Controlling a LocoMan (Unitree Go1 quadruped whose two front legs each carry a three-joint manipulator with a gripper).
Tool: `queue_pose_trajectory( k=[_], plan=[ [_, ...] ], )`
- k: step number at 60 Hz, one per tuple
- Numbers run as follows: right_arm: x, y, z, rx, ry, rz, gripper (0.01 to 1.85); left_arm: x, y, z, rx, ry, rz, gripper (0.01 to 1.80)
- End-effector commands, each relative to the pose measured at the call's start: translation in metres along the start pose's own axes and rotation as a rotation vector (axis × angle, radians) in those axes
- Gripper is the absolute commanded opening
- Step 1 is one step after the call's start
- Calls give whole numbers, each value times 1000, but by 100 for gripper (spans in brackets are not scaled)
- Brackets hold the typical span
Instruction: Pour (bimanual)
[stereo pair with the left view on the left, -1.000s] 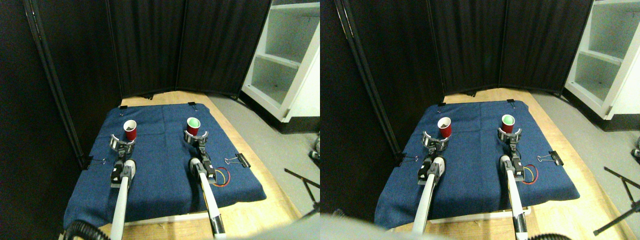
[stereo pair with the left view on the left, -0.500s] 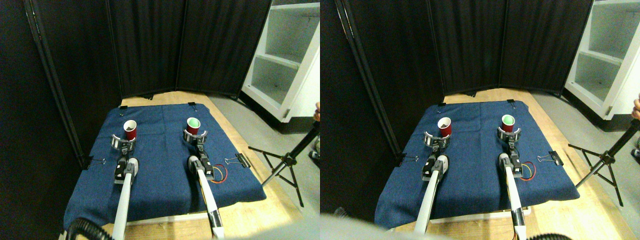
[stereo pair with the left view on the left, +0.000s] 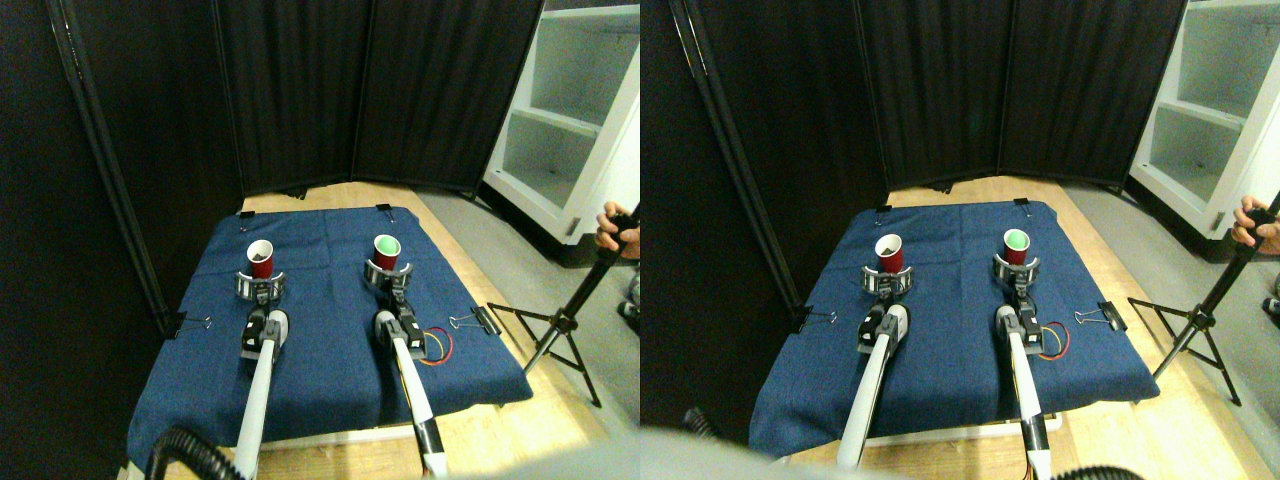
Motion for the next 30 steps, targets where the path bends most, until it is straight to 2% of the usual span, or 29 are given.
queue_pose_trajectory(
  k=[1,10,23,30],
  plan=[
    [2,10,-3,15,13,41,94,6,2,-4,27,19,-2,113],
    [5,8,-3,51,14,30,93,13,3,-2,7,33,1,115],
    [8,6,-3,19,3,27,98,21,0,-2,4,40,-6,111],
    [11,6,-3,2,-6,30,99,23,3,-2,-9,43,-3,116]
  ],
)
